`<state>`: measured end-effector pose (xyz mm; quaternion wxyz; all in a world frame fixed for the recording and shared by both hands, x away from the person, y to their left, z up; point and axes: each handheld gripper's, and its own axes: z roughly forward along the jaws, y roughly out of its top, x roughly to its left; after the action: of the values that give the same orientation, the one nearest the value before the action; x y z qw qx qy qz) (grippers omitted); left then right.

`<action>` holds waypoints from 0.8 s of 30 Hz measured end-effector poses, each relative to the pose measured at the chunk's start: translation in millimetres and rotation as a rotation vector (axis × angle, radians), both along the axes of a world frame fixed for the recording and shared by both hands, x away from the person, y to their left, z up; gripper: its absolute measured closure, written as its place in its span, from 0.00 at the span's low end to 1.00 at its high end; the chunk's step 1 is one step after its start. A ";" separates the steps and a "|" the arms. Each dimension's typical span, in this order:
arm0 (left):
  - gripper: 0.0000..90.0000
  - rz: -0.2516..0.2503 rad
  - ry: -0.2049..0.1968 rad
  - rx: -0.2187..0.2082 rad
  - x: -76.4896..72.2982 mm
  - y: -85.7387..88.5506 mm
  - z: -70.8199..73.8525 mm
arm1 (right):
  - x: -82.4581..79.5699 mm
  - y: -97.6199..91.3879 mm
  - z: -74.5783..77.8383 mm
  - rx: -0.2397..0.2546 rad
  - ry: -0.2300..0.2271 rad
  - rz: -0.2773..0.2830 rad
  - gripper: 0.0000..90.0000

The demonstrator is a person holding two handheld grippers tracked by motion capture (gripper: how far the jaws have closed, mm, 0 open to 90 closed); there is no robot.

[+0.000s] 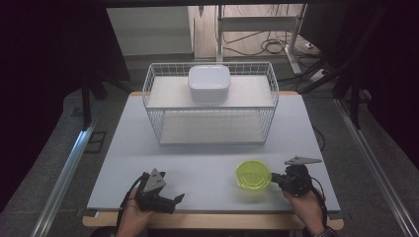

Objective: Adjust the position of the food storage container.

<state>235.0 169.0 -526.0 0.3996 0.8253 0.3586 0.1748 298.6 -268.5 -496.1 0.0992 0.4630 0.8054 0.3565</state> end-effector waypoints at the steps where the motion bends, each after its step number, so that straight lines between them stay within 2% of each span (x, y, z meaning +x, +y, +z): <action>1: 0.02 0.000 0.000 0.001 -0.1 0.0 0.1 | -1.2 2.0 -0.6 0.000 0.008 0.005 0.99; 14: 0.02 0.002 0.000 -0.003 0.1 -0.3 0.2 | -7.9 32.8 -8.9 0.055 0.073 0.104 0.98; 17: 0.02 0.000 0.003 -0.003 0.4 -0.7 -0.1 | -5.9 39.5 -10.6 0.074 0.085 0.118 0.98; 21: 0.02 -0.005 0.003 0.003 1.0 -1.1 -0.4 | -0.3 50.2 -13.5 0.128 0.115 0.140 0.98; 24: 0.02 -0.006 0.007 0.002 1.0 -1.8 -0.9 | 3.9 59.2 -15.6 0.139 0.122 0.153 0.98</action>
<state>236.0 167.1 -526.9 0.3979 0.8275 0.3572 0.1711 302.4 -209.4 -511.7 -0.0098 0.4267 0.8162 0.3893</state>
